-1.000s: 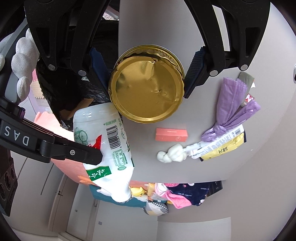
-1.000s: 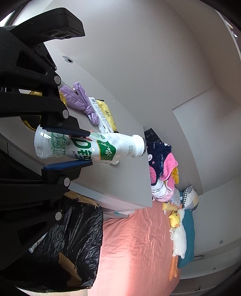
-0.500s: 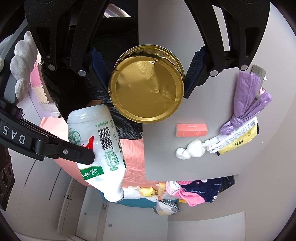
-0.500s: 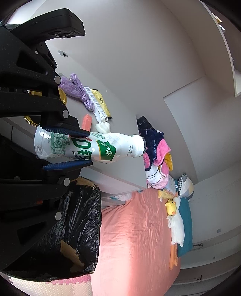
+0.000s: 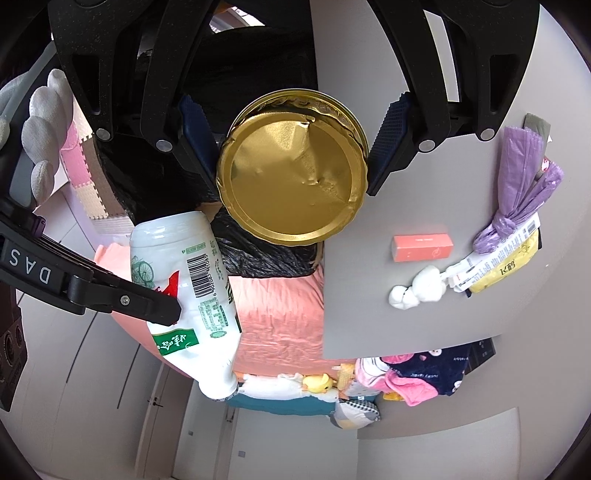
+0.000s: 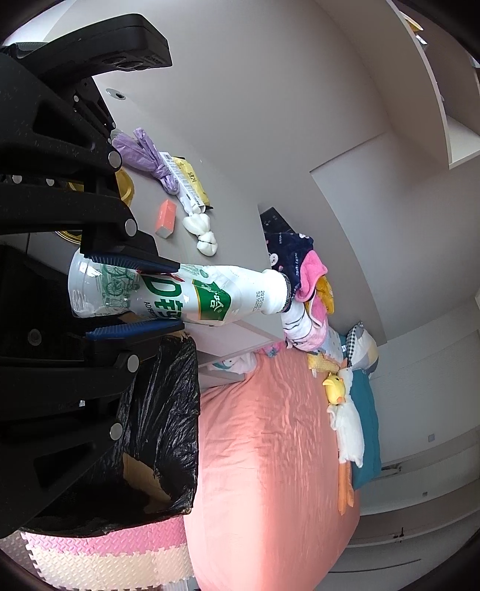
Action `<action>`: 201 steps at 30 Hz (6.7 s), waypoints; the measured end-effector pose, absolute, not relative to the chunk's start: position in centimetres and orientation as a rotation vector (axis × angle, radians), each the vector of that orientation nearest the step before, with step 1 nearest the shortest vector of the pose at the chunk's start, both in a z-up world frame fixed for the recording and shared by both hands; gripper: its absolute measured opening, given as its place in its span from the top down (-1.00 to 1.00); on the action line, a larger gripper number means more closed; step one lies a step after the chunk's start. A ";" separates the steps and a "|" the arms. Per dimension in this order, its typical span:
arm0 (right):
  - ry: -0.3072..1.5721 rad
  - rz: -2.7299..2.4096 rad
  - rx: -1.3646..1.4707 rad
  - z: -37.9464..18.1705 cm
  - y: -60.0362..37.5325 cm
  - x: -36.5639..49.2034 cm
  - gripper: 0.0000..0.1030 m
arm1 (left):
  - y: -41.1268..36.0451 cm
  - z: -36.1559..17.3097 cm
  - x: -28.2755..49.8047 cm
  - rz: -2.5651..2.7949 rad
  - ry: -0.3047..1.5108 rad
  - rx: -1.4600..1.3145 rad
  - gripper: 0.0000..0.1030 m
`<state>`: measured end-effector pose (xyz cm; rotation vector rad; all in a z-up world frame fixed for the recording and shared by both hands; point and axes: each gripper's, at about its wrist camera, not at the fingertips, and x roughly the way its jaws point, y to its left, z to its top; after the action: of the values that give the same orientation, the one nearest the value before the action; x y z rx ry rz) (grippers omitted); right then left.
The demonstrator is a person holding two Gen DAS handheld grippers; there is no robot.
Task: Collect trash
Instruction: 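Carry the gold tin with the left tool while the right tool carries the AD bottle over the trash bag, then open the left tool to drop the gold tin while the right tool drops the AD bottle, then move the left tool to the purple plastic bag while the right tool moves to the pink eraser box, then grasp the purple plastic bag with the left tool while the right tool grasps the pink eraser box, then carry the purple bag with the left tool while the right tool carries the pink box over the trash bag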
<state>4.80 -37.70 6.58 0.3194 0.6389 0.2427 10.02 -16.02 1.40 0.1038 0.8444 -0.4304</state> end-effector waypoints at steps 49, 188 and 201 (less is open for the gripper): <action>0.617 -0.017 0.377 5.4 -45.5 2.6 -0.31 | -22.2 0.3 11.8 -0.602 0.940 0.169 -0.88; 0.768 0.436 0.000 3.0 -25.1 11.6 0.60 | -2.0 2.6 17.8 -0.152 0.853 0.012 0.66; 0.741 0.366 0.033 4.5 -29.2 10.0 0.60 | -7.0 2.6 17.8 -0.249 0.854 0.017 0.66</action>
<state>10.00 -29.18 4.52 0.0329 0.7405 0.3656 17.84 -6.99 2.58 0.0170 0.8539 -0.2491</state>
